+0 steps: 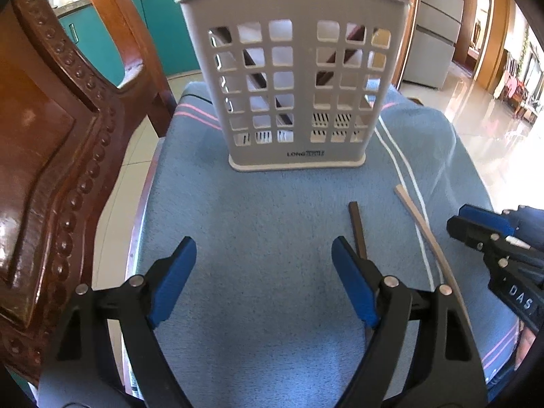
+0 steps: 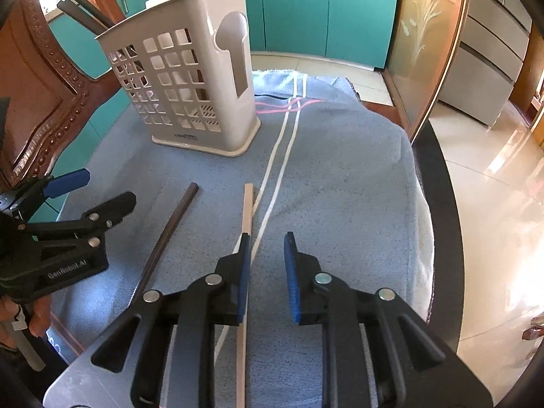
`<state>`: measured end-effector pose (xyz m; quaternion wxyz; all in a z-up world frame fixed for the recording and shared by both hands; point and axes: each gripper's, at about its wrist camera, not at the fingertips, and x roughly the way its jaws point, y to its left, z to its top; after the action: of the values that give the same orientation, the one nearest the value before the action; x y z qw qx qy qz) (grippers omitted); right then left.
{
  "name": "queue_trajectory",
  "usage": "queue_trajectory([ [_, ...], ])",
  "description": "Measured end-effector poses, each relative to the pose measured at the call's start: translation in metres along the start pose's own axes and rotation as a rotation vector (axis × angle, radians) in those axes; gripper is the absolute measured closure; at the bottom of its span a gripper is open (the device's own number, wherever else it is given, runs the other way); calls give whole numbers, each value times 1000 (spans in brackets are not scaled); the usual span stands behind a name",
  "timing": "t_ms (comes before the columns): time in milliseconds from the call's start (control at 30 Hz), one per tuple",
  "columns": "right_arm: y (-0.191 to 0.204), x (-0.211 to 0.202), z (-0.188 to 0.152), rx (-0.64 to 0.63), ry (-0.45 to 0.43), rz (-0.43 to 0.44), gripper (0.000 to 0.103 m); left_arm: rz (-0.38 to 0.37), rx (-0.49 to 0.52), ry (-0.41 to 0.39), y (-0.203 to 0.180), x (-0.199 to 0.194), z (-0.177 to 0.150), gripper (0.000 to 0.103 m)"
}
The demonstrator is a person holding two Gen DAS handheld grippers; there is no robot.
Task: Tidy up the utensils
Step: 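Grasp a dark brown chopstick with the left tool while the right tool holds the wooden one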
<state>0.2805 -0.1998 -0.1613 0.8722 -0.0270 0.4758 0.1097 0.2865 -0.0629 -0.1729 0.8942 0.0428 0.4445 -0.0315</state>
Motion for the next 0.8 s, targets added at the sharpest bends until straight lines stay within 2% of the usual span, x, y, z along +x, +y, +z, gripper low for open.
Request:
queue_trajectory([
  [133, 2, 1, -1, -7, 5, -4, 75, -2, 7, -28, 0, -7, 2, 24],
  [233, 4, 1, 0, -10, 5, -5, 74, 6, 42, -37, -6, -7, 2, 24],
  [433, 4, 2, 0, -3, 4, -9, 70, 7, 53, -44, -14, -11, -2, 14],
  [533, 3, 2, 0, -2, 3, -7, 69, 16, 41, -53, -12, -13, -2, 5],
  [667, 6, 3, 0, -10, 4, -4, 65, 32, 44, -86, -12, -17, -3, 4],
  [800, 4, 2, -1, -6, 2, -3, 64, -6, 6, -71, -4, -15, 0, 4],
])
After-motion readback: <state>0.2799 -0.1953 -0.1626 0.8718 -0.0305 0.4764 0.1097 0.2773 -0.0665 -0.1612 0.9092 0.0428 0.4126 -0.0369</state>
